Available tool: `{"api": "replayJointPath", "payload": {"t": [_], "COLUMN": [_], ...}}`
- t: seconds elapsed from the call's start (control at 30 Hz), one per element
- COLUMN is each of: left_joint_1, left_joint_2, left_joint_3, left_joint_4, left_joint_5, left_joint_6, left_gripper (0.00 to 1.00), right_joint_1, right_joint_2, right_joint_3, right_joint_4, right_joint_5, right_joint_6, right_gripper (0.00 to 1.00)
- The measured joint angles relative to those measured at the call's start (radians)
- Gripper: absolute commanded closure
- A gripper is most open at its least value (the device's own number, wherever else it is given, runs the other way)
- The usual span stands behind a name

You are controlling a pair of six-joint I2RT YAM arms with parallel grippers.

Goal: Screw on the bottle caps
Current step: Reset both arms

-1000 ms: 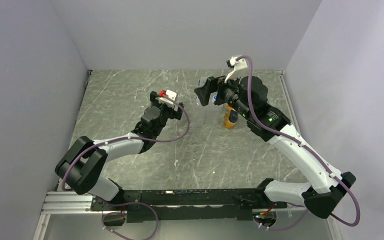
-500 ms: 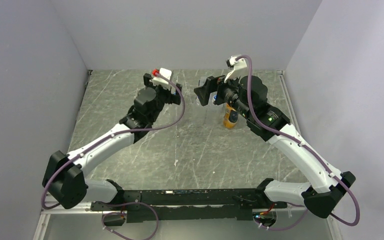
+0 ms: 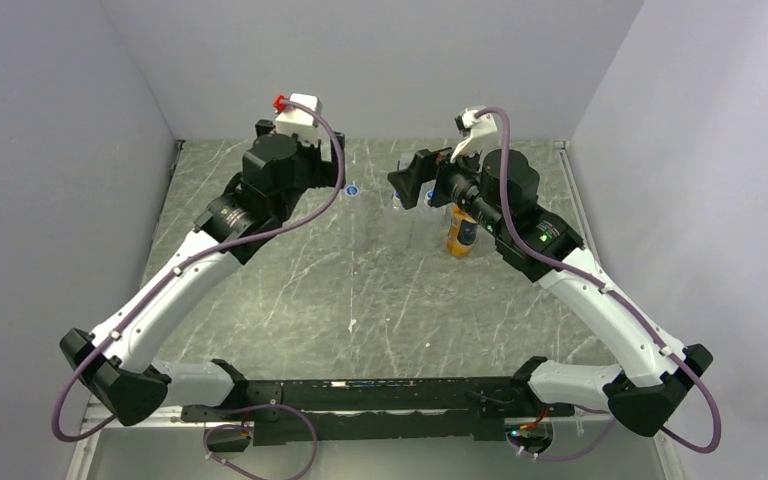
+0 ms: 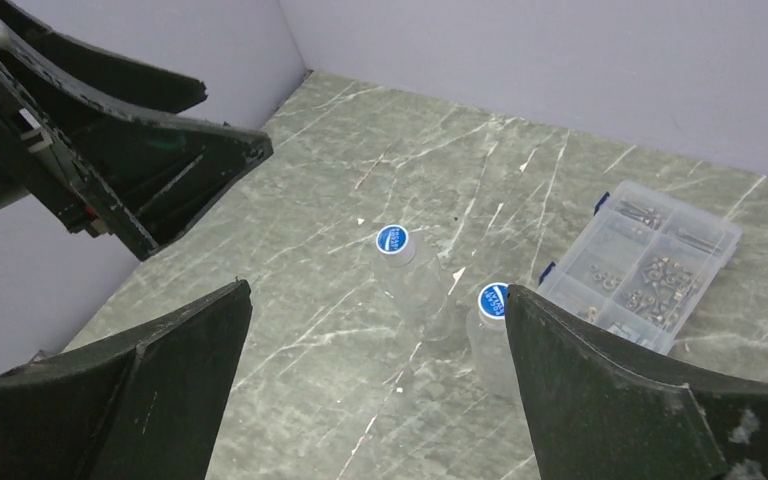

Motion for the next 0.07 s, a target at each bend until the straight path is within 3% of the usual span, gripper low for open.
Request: {"api": "replayJointPath", "payload": {"t": [0.07], "left_joint_1": [0.0], "left_joint_2": [-0.006], "left_joint_3": [0.0], "left_joint_4": [-0.042], "left_joint_5": [-0.008], "left_joint_6": [-0.004], "left_gripper": [0.01], "right_joint_1": [0.0], "right_joint_2": [0.0], "right_joint_3": [0.0], "right_joint_4": [0.0], "right_joint_5": [0.0], "right_joint_6": [0.0], "right_gripper": [0.0]}}
